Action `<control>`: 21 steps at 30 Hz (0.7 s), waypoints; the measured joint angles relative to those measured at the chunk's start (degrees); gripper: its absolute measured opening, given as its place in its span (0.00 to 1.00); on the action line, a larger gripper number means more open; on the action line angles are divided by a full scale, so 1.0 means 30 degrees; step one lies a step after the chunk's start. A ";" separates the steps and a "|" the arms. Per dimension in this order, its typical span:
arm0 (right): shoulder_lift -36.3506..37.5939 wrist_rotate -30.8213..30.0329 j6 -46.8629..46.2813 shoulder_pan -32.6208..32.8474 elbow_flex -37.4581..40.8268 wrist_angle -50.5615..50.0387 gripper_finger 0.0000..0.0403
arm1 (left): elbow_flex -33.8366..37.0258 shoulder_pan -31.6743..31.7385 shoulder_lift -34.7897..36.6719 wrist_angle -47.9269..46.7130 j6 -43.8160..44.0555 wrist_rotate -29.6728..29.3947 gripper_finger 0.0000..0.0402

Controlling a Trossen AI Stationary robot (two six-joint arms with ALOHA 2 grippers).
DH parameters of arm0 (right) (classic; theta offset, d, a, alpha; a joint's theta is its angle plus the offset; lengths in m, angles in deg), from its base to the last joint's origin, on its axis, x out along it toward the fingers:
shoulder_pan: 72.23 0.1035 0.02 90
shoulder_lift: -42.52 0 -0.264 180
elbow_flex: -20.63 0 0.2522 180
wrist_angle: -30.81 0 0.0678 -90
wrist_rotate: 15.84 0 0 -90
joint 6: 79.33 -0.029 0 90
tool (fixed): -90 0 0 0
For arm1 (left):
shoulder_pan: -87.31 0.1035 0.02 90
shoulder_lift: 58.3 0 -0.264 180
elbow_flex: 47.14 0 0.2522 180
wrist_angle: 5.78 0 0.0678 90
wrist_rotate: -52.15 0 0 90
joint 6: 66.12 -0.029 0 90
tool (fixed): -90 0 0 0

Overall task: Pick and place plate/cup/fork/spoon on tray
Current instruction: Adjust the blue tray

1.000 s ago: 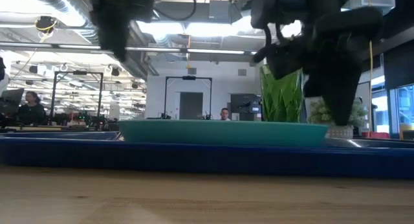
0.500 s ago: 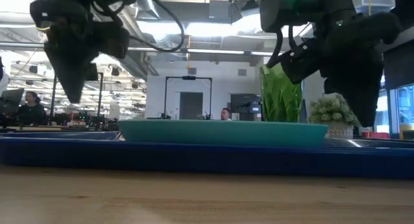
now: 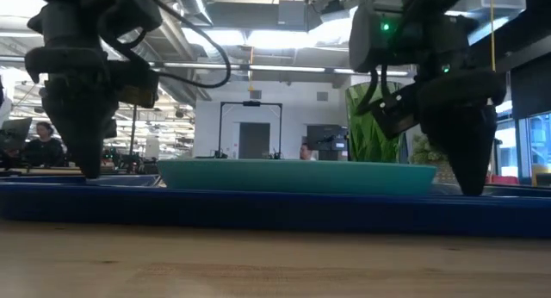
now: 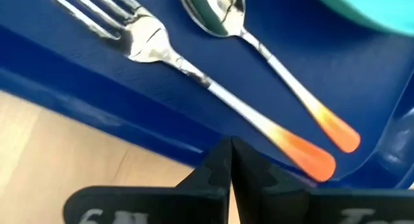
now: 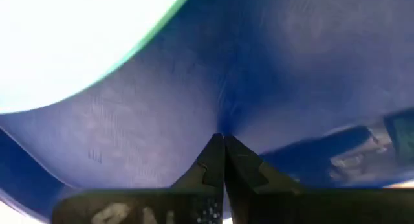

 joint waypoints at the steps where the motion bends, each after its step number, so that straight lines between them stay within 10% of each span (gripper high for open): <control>1: 0.0000 0.0053 -0.0001 -0.0046 0.0140 0.0300 0.01 | 0.0150 -0.0007 0.0000 0.0378 0.0166 0.0000 0.00; 21: 0.0036 -0.0755 0.0632 -0.1122 0.0675 0.1698 0.01 | 0.1502 0.0000 0.0007 0.2026 0.0940 -0.0131 0.00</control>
